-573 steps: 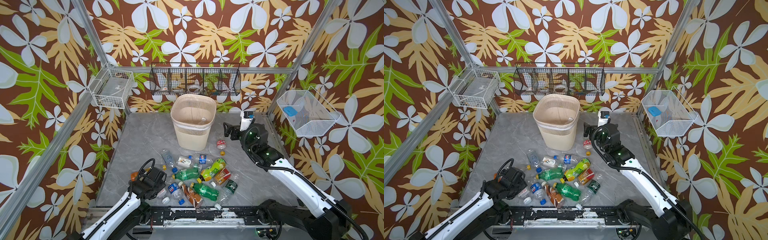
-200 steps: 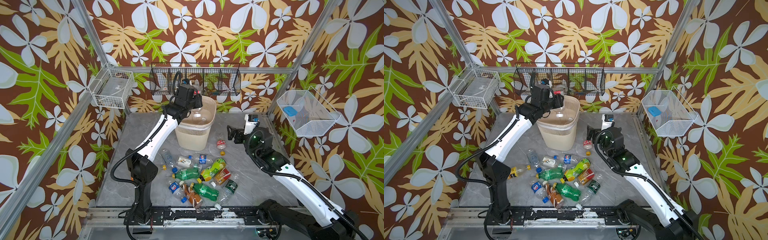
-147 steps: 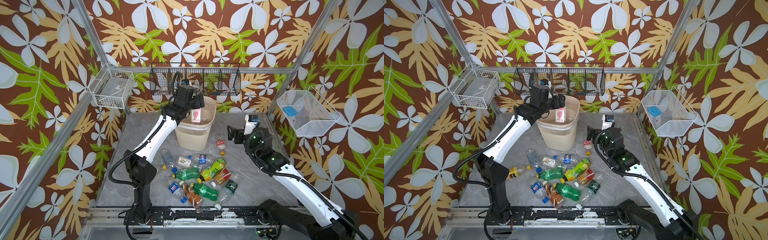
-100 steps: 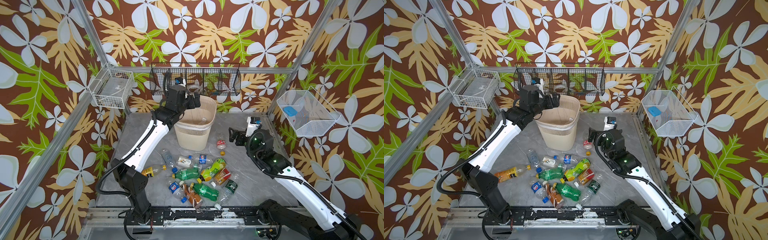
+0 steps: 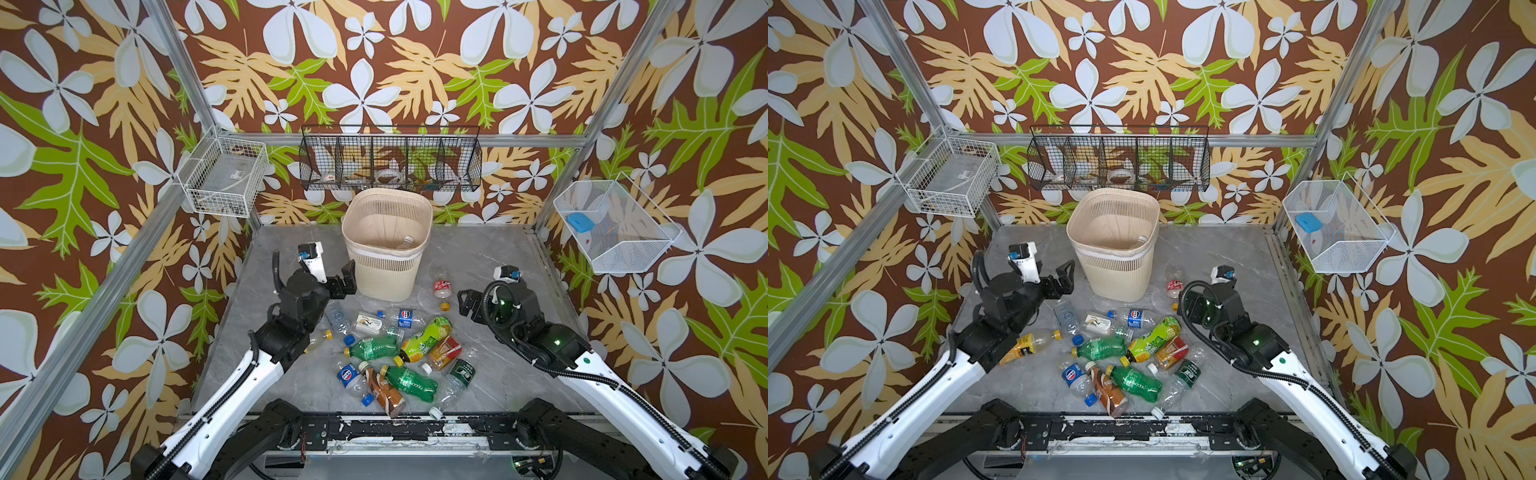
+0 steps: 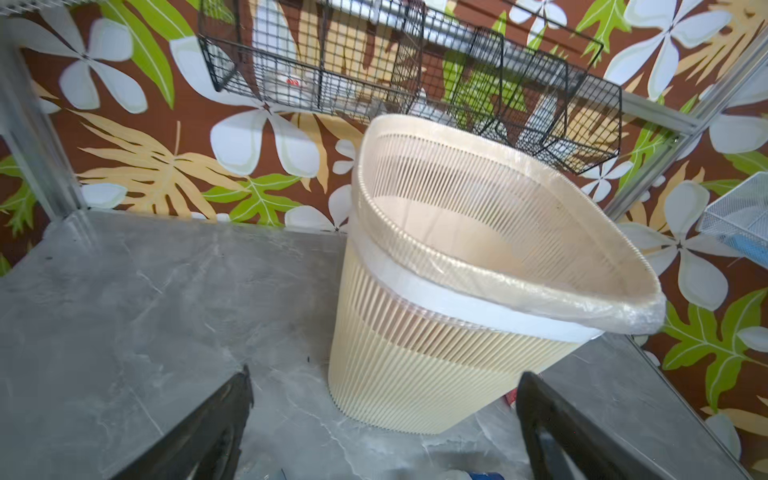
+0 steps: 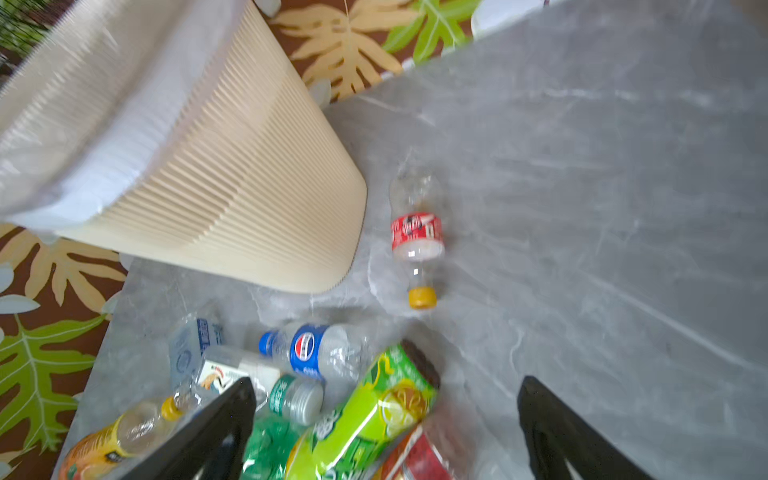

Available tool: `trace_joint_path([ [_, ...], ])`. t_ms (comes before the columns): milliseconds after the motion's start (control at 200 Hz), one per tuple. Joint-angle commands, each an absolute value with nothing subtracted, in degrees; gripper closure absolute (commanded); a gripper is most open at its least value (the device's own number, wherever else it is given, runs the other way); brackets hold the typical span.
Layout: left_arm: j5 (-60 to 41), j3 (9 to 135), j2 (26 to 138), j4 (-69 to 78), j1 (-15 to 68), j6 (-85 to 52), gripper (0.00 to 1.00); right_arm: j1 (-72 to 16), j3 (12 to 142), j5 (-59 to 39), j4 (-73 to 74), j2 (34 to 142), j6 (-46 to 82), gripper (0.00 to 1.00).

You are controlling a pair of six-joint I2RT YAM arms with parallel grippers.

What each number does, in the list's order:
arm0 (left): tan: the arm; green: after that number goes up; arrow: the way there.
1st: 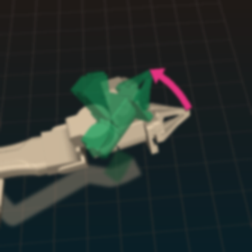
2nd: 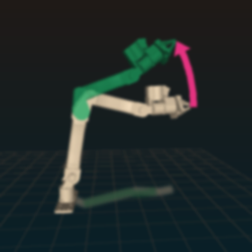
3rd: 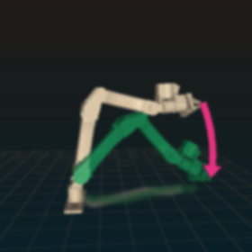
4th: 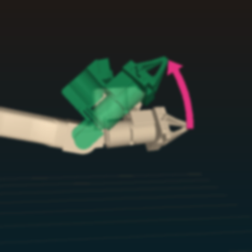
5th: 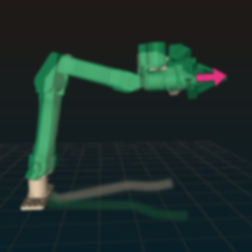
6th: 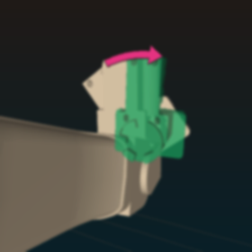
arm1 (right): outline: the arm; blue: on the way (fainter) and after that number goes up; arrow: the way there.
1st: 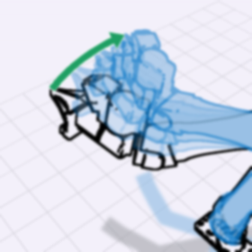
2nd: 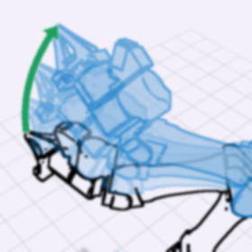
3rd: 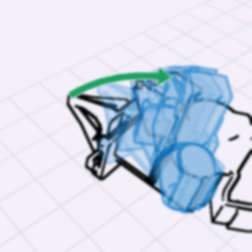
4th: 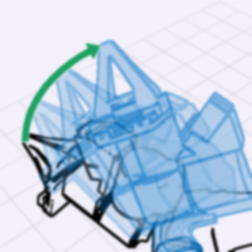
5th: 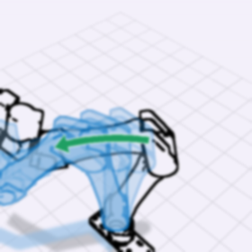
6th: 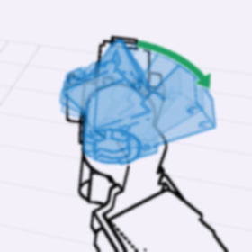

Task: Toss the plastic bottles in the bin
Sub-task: 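Withdraw the left gripper while the right gripper grasps the green-labelled clear bottle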

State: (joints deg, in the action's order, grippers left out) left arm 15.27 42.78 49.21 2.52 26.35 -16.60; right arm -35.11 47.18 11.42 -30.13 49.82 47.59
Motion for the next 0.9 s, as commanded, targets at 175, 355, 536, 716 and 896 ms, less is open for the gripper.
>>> trace_joint_path([
  [175,20.56,36.58,42.39,10.15,26.13,-14.05,0.0,-48.39,37.65,16.78,-44.83,41.05,75.14,0.06],
  [355,20.71,34.03,41.31,9.34,26.11,-15.49,0.0,-53.41,33.34,16.39,-44.3,40.91,80.78,0.1],
  [536,21.78,34.22,40.98,7.67,26.14,-15.56,0.0,-57.66,31.01,16.52,-39.92,45.75,84.58,0.11],
  [716,22.42,34.58,41.13,5.85,26.13,-14.15,0.0,-58.16,28.57,16.35,-36.66,48.25,85.51,0.14],
  [896,24.04,34.86,41.18,3.02,26.12,-12.65,0.0,-58.16,25.1,15.76,-32.97,48.3,86.79,0.19],
])
